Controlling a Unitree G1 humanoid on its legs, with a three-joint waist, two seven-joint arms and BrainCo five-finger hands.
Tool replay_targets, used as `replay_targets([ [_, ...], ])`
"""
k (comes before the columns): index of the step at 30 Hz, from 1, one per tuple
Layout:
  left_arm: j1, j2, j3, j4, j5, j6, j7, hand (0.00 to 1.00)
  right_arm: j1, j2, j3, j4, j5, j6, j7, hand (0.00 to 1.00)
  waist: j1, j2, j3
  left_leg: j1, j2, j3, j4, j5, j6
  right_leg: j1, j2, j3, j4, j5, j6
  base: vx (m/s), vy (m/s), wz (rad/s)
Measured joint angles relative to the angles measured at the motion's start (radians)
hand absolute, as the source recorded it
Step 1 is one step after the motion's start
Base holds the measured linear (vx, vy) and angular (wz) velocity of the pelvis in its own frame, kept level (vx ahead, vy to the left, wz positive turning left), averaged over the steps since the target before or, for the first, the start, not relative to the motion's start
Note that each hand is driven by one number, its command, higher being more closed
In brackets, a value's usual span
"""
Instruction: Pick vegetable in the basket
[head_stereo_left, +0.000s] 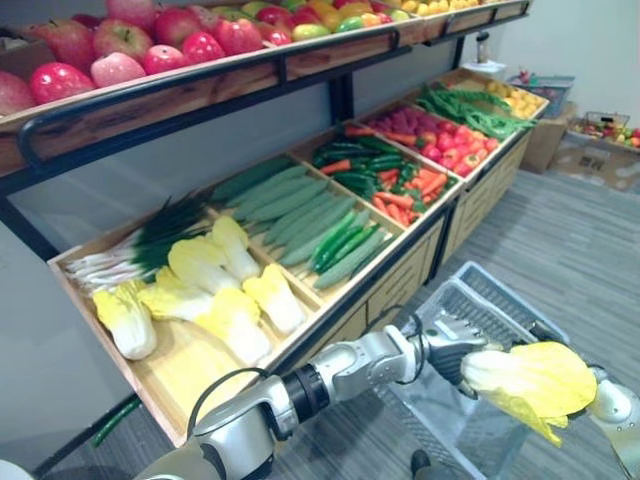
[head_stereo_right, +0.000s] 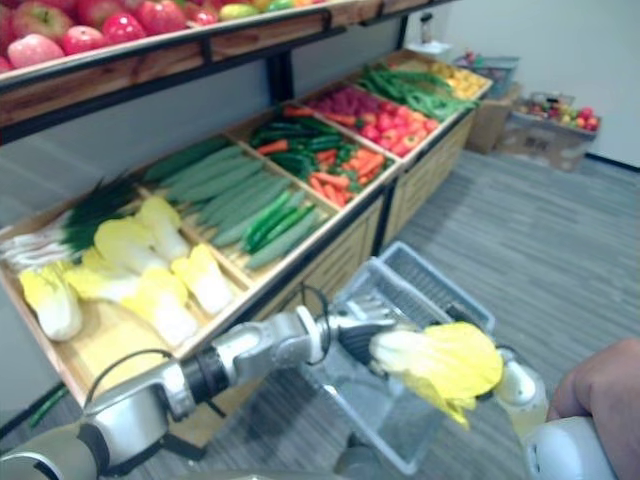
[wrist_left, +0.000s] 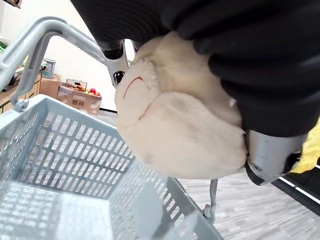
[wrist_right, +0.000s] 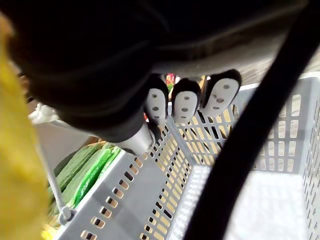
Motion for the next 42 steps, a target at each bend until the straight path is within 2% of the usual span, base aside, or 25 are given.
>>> replay_targets([
  [8,-0.031,0.005,-0.009,0.028,0.033,0.0,-0.003,1.0,-0.018,-0.021,-0.005,-0.007,0.037,0.0,0.008,1.0,-0.003,0.002,0.0,0.0,0.002,0.007,0.0,0.0,0.0,-0.006,0.006,0.003,0.003,0.003,0.006,0.02,-0.002,-0.02],
  [9,-0.031,0.005,-0.011,0.031,0.038,0.0,-0.003,0.0,-0.021,-0.021,-0.005,-0.009,0.037,0.0,0.008,1.0,-0.003,0.002,0.0,0.0,0.002,0.007,0.0,0.0,0.0,-0.006,0.006,0.003,0.003,0.003,0.006,0.0,0.0,0.0],
  [21,-0.031,0.006,-0.012,0.057,0.071,0.0,-0.025,0.0,-0.025,-0.047,0.005,-0.064,0.075,-0.001,0.056,1.0,-0.023,0.006,0.001,-0.001,0.003,0.008,0.0,0.0,0.0,-0.005,0.007,0.004,0.0,0.003,0.006,0.0,0.0,0.0],
  [28,-0.031,-0.005,-0.007,0.057,0.078,0.001,-0.026,0.0,-0.026,-0.049,0.006,-0.074,0.075,-0.001,0.061,1.0,-0.023,0.007,0.002,0.0,0.004,0.01,0.002,0.0,0.0,-0.006,0.01,0.007,-0.001,0.003,0.005,0.0,0.0,0.0],
  [33,-0.031,-0.004,0.001,0.041,0.077,0.0,0.014,0.0,-0.029,-0.049,0.016,-0.08,0.075,-0.001,0.061,1.0,-0.022,0.009,0.001,-0.002,0.008,0.012,0.017,-0.001,-0.001,-0.006,0.011,0.014,0.01,0.005,0.008,0.0,-0.001,-0.01],
  [37,-0.031,0.006,0.002,-0.076,-0.032,-0.05,0.02,0.0,-0.054,-0.049,0.067,-0.08,0.085,-0.005,0.06,1.0,-0.02,0.006,0.004,-0.004,0.022,0.012,0.037,-0.01,-0.008,-0.007,0.016,0.013,0.02,0.005,0.008,-0.01,-0.01,-0.02],
  [39,-0.031,0.015,0.008,-0.119,-0.105,-0.053,0.02,0.0,-0.055,-0.048,0.087,-0.08,0.098,-0.015,0.059,1.0,-0.017,0.006,0.005,-0.007,0.033,0.011,0.049,-0.017,-0.011,-0.007,0.019,0.011,0.025,0.004,0.007,-0.04,-0.015,0.02],
  [42,-0.031,0.025,-0.004,-0.271,-0.183,-0.084,0.018,0.0,-0.07,-0.043,0.094,-0.062,0.095,-0.018,0.049,1.0,-0.011,0.006,0.004,-0.022,0.044,0.006,0.069,-0.026,-0.009,-0.014,0.017,-0.001,0.034,-0.002,0.006,-0.05,-0.01,0.08],
])
